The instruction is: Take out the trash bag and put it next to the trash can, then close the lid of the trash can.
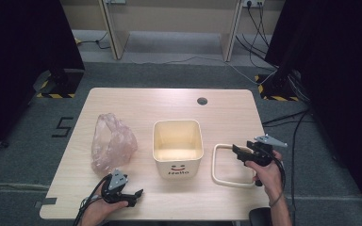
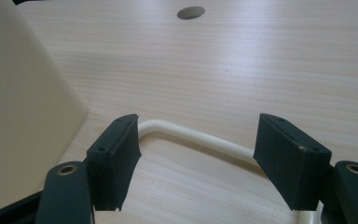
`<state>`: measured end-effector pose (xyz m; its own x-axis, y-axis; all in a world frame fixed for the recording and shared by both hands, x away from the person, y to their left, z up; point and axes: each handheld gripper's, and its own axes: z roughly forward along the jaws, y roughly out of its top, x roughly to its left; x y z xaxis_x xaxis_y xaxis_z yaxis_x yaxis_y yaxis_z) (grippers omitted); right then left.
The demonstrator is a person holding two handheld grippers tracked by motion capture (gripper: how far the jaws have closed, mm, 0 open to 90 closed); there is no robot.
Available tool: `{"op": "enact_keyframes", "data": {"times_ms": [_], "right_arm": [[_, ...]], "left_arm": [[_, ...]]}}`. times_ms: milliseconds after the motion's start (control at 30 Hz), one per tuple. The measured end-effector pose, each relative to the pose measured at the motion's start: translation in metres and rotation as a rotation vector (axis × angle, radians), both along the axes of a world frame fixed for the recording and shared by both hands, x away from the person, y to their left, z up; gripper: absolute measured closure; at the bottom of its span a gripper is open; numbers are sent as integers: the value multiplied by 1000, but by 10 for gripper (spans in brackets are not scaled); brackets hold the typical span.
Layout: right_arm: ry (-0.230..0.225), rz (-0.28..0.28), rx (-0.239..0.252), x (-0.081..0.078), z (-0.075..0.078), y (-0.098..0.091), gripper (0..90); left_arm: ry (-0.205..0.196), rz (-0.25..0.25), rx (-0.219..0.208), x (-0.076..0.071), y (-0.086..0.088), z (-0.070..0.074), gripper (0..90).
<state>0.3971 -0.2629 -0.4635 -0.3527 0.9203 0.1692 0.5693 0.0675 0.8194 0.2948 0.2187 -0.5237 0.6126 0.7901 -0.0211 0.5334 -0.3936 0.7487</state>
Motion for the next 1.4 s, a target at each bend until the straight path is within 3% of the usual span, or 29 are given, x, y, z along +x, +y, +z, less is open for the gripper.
{"op": "enact_keyframes", "data": {"times_ms": [733, 1033, 1300, 1400], "right_arm": [[19, -36, -34, 1, -11, -12, 314], [37, -91, -77, 3, -18, -26, 330], [75, -100, -141, 5, -31, -31, 424], [112, -131, -156, 6, -36, -34, 471]], "left_arm": [[-1, 1, 1, 0, 0, 0, 150], [-1, 0, 0, 0, 0, 0, 150], [-1, 1, 0, 0, 0, 0, 150], [-1, 2, -1, 0, 0, 0, 150]]}}
